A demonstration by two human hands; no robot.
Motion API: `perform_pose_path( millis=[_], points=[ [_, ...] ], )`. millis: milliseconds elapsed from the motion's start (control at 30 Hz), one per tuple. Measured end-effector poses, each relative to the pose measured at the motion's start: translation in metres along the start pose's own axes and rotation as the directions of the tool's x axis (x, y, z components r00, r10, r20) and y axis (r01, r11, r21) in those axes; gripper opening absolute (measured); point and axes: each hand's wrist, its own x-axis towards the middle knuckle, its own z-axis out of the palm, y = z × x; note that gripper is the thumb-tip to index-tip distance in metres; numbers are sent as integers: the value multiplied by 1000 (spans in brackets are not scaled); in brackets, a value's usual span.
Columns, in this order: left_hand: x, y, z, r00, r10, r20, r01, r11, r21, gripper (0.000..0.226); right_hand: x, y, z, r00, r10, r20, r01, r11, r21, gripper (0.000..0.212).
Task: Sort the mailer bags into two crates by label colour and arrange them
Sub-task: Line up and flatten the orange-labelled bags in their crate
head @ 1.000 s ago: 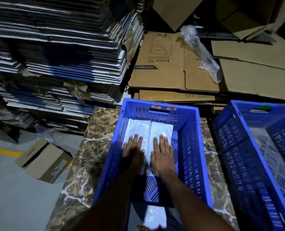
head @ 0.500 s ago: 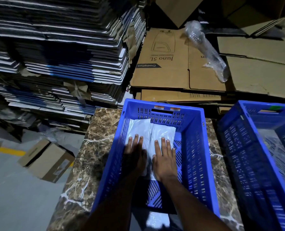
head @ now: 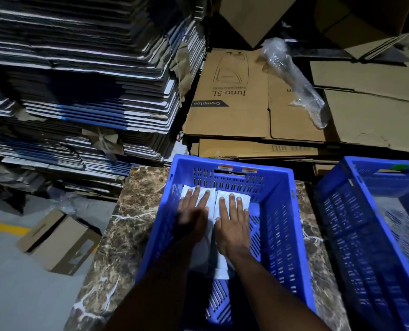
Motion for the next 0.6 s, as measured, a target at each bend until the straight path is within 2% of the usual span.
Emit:
perform_pose_path(
  millis=[67, 167, 367, 467, 600],
  points=[
    [-2, -1, 2, 999, 17, -44, -17, 1000, 17, 54, 1, 4, 6, 1000, -13, 12, 13, 1000, -25, 63],
    [-11, 7, -2, 988, 34, -148, -43, 998, -53, 52, 4, 6, 11, 1000, -20, 20, 20, 999, -28, 62],
    [-18, 13, -8, 984, 22, -179, -42, 993, -110, 51, 2, 7, 8, 998, -26, 53, 27, 999, -22, 63],
    [-15, 10, -7, 989, 14, -146, -27, 995, -93, 47, 2, 3, -1, 997, -18, 76, 19, 1000, -13, 64],
    [0, 23, -24, 995, -95, -3, 95, 995, 41, 52, -4, -2, -28, 997, -1, 74, 2, 1000, -16, 65]
  ],
)
